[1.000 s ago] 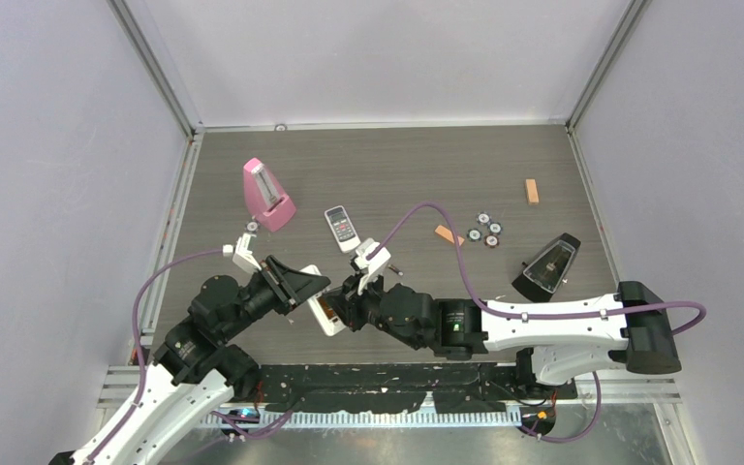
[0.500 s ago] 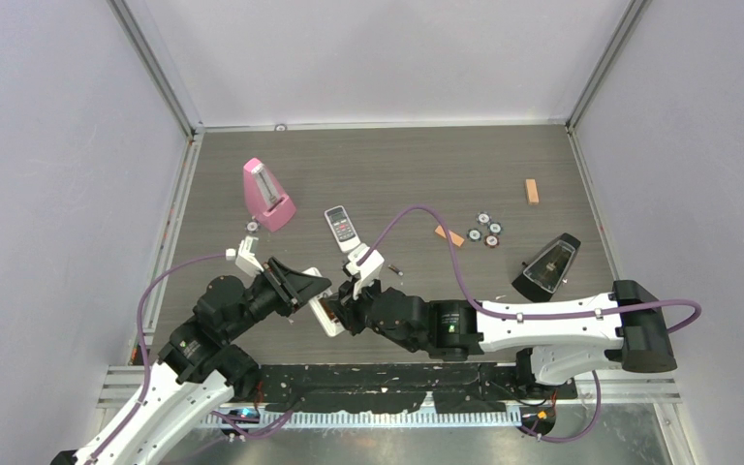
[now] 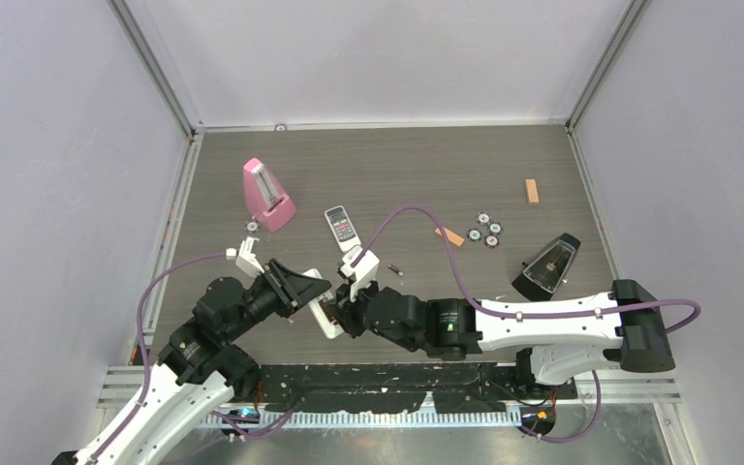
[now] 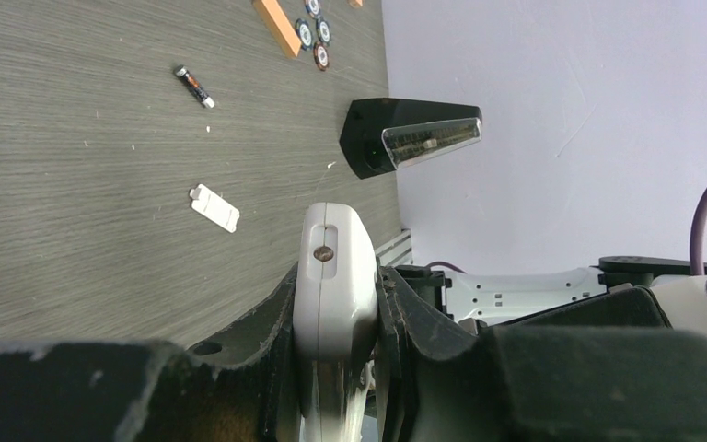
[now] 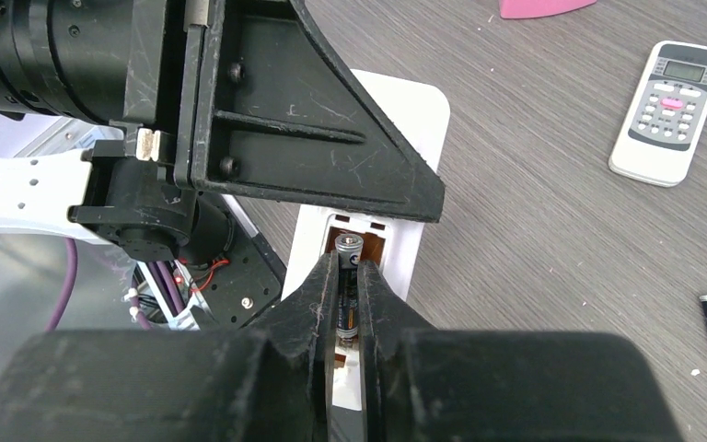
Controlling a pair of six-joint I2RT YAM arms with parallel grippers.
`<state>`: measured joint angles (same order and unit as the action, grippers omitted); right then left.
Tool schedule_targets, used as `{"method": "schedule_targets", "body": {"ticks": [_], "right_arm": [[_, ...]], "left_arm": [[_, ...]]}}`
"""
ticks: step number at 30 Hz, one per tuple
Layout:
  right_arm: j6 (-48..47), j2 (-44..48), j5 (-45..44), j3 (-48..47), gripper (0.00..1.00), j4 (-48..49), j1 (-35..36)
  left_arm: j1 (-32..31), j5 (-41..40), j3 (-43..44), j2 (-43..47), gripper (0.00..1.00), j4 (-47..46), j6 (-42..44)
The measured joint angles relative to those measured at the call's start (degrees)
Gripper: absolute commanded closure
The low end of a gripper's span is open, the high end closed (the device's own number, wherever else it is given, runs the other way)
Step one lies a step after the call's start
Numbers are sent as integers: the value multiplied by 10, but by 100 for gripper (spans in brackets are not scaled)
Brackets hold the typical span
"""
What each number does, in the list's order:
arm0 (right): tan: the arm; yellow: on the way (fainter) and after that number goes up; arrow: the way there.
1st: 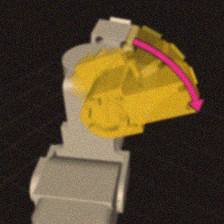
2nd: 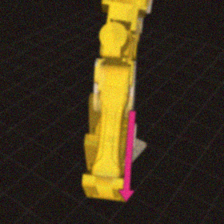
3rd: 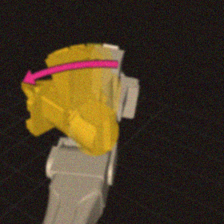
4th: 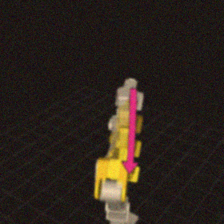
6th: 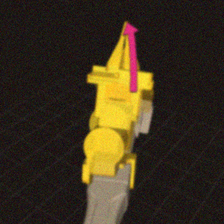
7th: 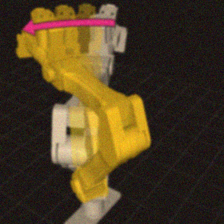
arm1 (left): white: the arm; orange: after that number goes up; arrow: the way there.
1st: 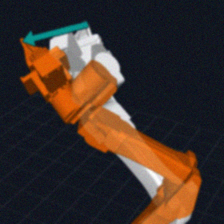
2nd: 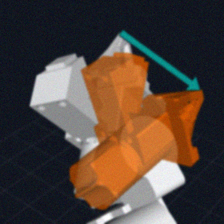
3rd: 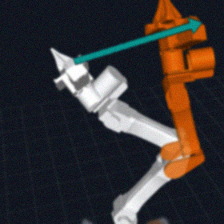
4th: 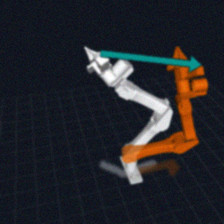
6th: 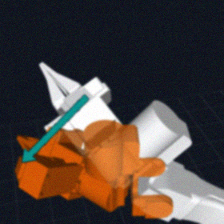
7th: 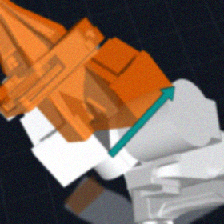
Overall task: Load the batteries into the remote control
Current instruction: Load the battery into the remote control.
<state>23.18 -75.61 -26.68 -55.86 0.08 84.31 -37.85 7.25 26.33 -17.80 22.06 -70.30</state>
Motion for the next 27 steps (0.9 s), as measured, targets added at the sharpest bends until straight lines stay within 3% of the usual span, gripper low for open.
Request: {"method": "schedule_targets", "body": {"ticks": [27], "right_arm": [[30, -20, -38, -33, 94, -54, 17]], "left_arm": [[1, 17, 0, 4, 100, -11, 50]]}}
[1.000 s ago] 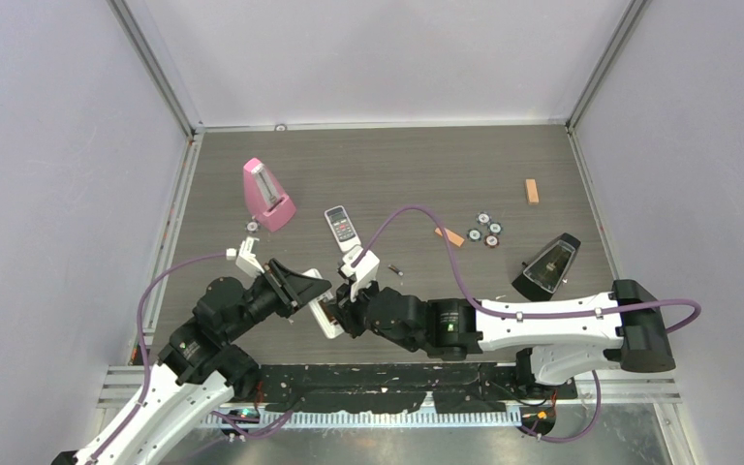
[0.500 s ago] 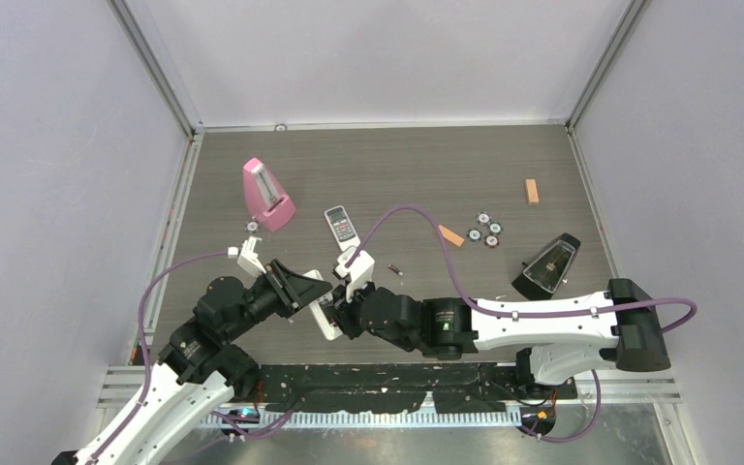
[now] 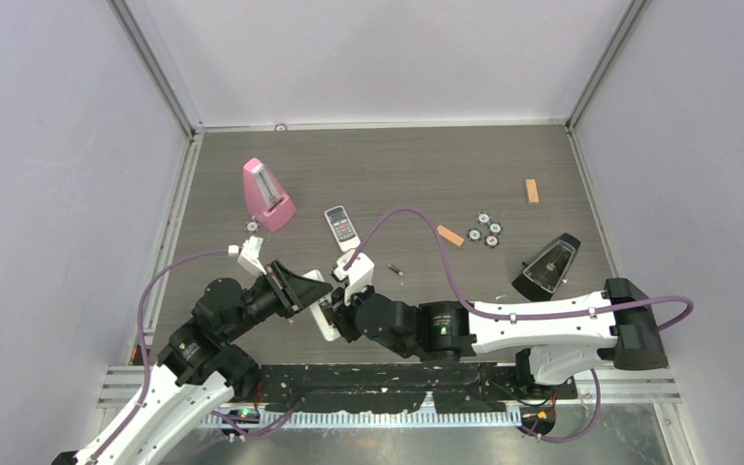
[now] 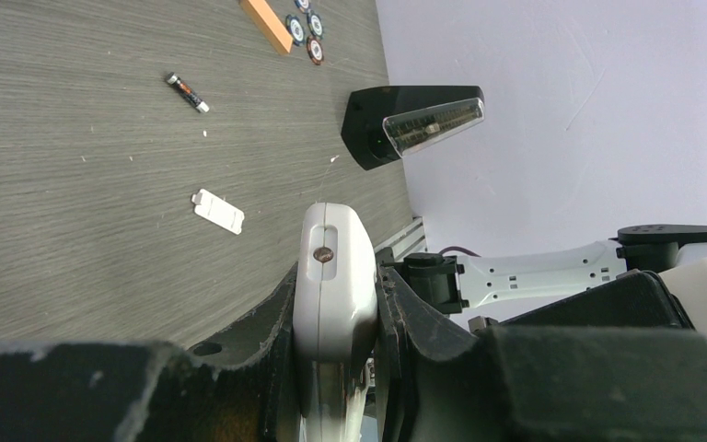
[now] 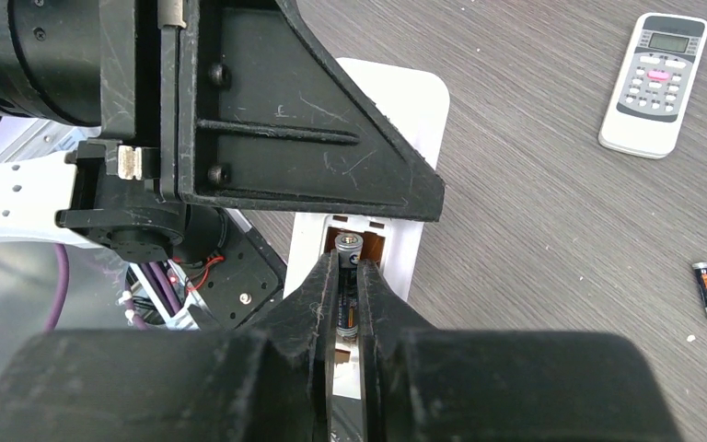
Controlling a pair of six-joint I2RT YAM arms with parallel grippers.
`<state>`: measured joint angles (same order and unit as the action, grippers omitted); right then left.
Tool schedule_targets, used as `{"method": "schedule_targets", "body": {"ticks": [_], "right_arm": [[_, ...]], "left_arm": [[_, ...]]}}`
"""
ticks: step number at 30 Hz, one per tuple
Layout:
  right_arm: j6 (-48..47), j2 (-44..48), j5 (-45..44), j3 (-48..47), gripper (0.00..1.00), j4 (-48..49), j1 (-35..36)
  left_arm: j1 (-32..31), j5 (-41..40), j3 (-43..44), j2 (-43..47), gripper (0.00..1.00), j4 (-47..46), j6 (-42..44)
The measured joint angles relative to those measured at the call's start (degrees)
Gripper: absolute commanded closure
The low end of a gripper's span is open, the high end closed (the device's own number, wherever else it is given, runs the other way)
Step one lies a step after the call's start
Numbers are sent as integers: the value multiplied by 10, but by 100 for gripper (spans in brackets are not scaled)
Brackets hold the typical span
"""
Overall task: Load the batteries into the remote control
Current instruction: Load the battery into the remote control.
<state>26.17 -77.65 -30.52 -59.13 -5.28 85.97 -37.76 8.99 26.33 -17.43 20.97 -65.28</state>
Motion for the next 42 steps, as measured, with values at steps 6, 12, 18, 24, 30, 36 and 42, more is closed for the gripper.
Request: {"method": "schedule_targets", "body": {"ticks": [6, 12, 18, 24, 30, 36, 42], "right_arm": [[12, -1, -29, -4, 95, -9, 10], [3, -1, -49, -4, 93, -10, 21], [-8, -5, -59, -5, 90, -10, 25], [-12, -9, -59, -5, 89, -8, 25], [-21, -14, -74, -5, 88, 5, 26], [-25, -14, -106, 23, 88, 58, 31], [-37, -12, -119, 38, 85, 95, 33]], "left_arm": [[-1, 0, 0, 0, 100, -2, -1], [-1, 0, 3, -3, 100, 5, -2], [-1, -2, 6, -12, 100, 8, -1], [-1, -1, 6, -13, 100, 8, 0], [0, 1, 6, -15, 100, 8, 0], [1, 0, 6, -16, 100, 8, -5], [4, 0, 5, -16, 100, 8, -23]]}}
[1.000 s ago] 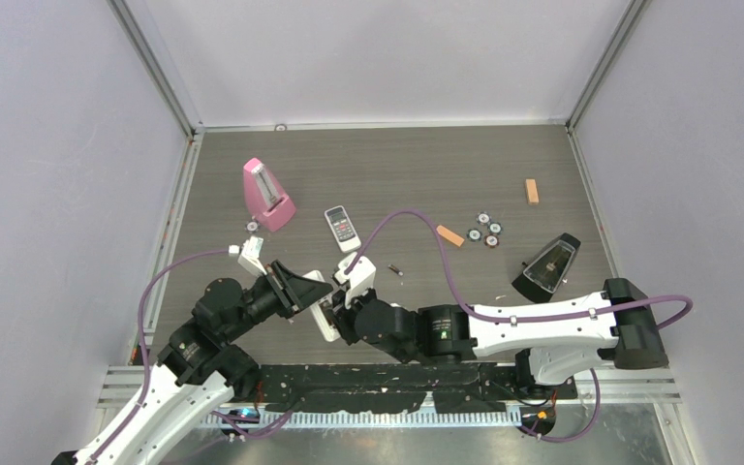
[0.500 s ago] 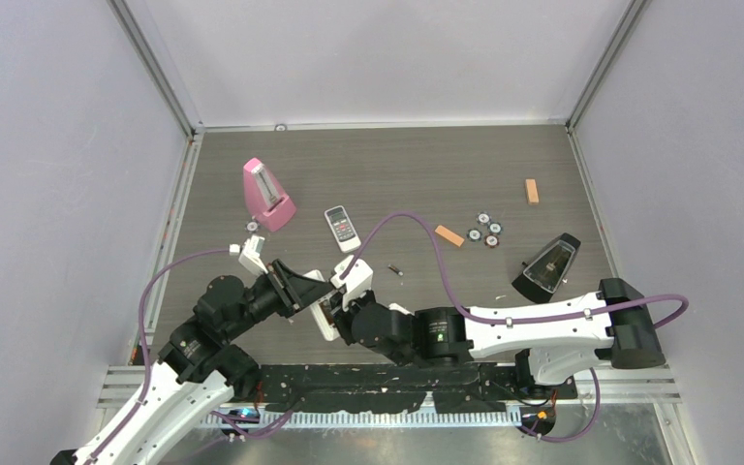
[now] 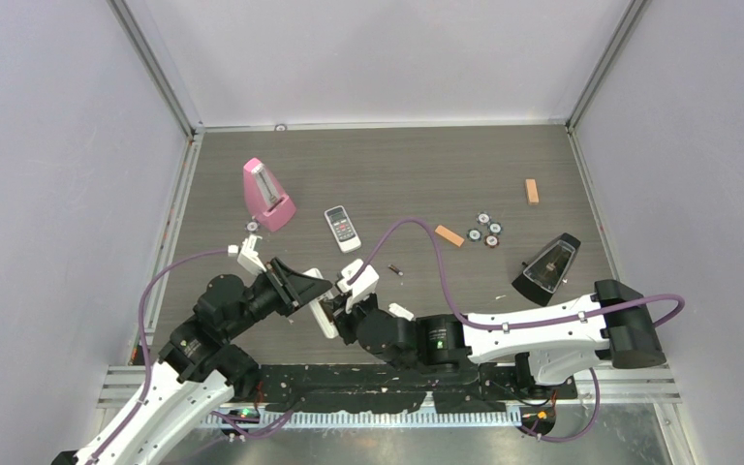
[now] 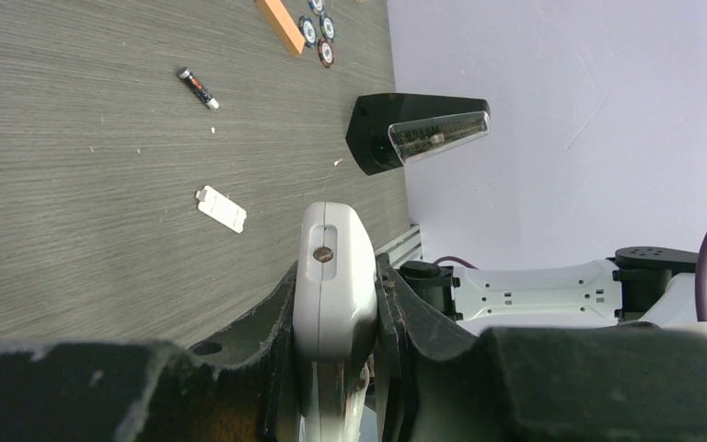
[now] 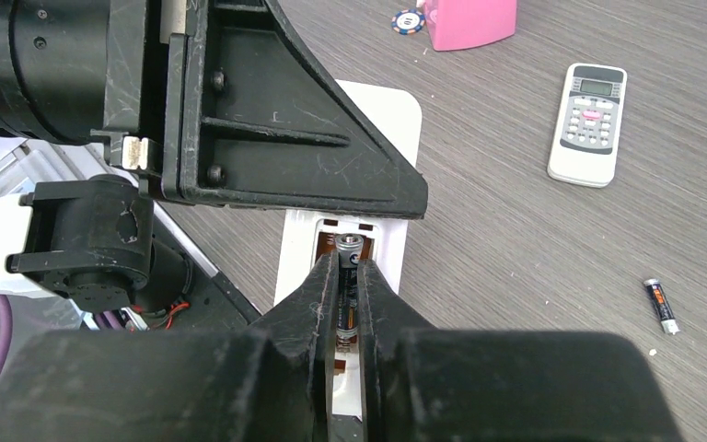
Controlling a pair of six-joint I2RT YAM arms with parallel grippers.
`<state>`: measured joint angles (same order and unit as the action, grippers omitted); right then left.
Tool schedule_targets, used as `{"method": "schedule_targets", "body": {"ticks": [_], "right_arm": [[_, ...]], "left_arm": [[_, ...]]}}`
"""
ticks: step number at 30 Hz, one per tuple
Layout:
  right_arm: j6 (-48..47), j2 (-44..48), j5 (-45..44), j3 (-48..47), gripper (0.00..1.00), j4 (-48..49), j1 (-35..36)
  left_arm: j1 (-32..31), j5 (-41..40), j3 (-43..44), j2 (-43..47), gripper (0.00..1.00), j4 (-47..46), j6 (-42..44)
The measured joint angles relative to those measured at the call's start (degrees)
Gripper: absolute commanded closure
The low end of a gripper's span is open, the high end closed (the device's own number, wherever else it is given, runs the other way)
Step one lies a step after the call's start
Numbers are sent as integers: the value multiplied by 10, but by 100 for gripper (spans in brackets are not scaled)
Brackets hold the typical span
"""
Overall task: Load the batteries into the remote control
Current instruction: Load the battery into the remote control.
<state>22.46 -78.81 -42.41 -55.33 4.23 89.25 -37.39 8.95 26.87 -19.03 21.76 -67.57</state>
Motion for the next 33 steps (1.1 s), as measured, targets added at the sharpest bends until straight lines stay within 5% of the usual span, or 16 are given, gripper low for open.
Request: {"method": "schedule_targets", "body": {"ticks": [15, 24, 33], "right_arm": [[-9, 1, -1, 16, 63, -7, 6], [14, 55, 17, 20, 34, -59, 6], [64, 158, 66, 44, 15, -66, -5]], "left_arm": [[0, -3, 0, 2, 100, 9, -10], [-1, 7, 3, 10, 100, -14, -10], [-1, 14, 7, 12, 100, -32, -5]]}}
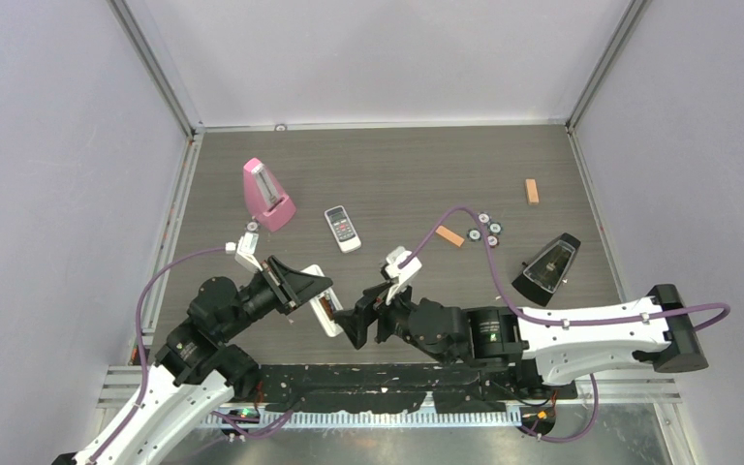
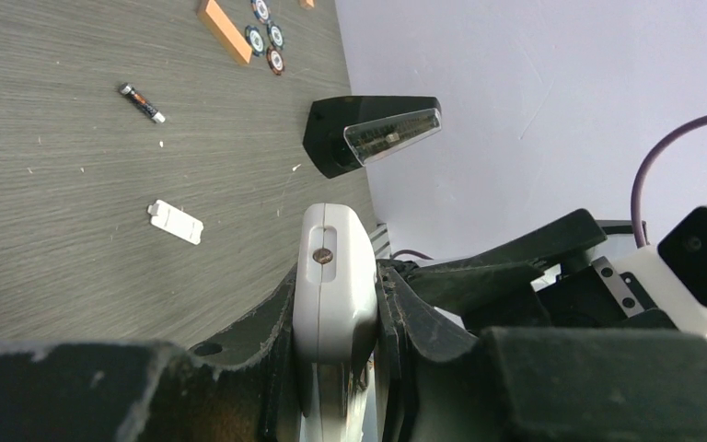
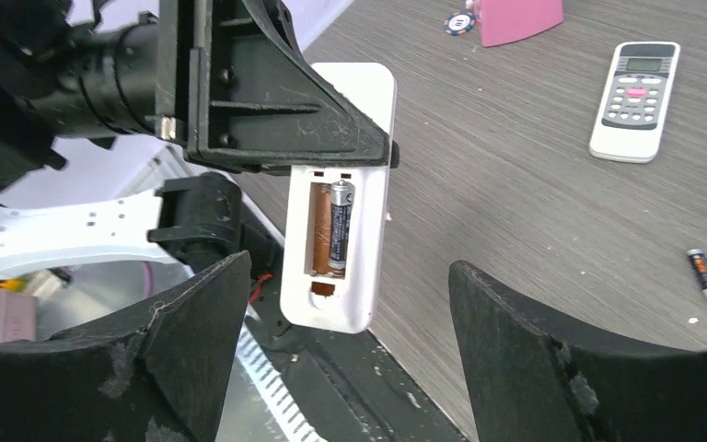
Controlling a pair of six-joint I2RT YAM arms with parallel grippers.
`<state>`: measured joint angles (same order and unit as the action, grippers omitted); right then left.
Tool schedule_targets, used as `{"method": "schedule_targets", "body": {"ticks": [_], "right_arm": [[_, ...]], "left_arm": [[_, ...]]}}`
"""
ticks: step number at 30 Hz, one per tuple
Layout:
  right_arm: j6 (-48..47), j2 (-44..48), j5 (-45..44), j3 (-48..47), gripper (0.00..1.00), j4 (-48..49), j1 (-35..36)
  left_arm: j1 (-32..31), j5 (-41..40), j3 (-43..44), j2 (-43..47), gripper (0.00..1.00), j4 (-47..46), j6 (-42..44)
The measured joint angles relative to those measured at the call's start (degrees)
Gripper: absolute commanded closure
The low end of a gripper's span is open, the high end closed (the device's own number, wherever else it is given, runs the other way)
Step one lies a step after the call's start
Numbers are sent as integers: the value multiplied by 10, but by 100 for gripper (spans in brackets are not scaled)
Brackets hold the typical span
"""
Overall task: Load the batteries into the remote control
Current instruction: Load the battery into the remote control.
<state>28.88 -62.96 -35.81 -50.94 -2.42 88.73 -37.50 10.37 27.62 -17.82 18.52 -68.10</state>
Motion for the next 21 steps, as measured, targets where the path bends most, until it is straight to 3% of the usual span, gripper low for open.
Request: {"method": "schedule_targets", "body": {"ticks": [11, 21], "right_arm": [[155, 24, 139, 48, 16, 28, -103], [229, 9, 235, 75, 17, 108, -124]], "left_arm": [[0, 41, 11, -3, 100, -15, 61], [0, 90, 48, -38, 100, -15, 106]]}}
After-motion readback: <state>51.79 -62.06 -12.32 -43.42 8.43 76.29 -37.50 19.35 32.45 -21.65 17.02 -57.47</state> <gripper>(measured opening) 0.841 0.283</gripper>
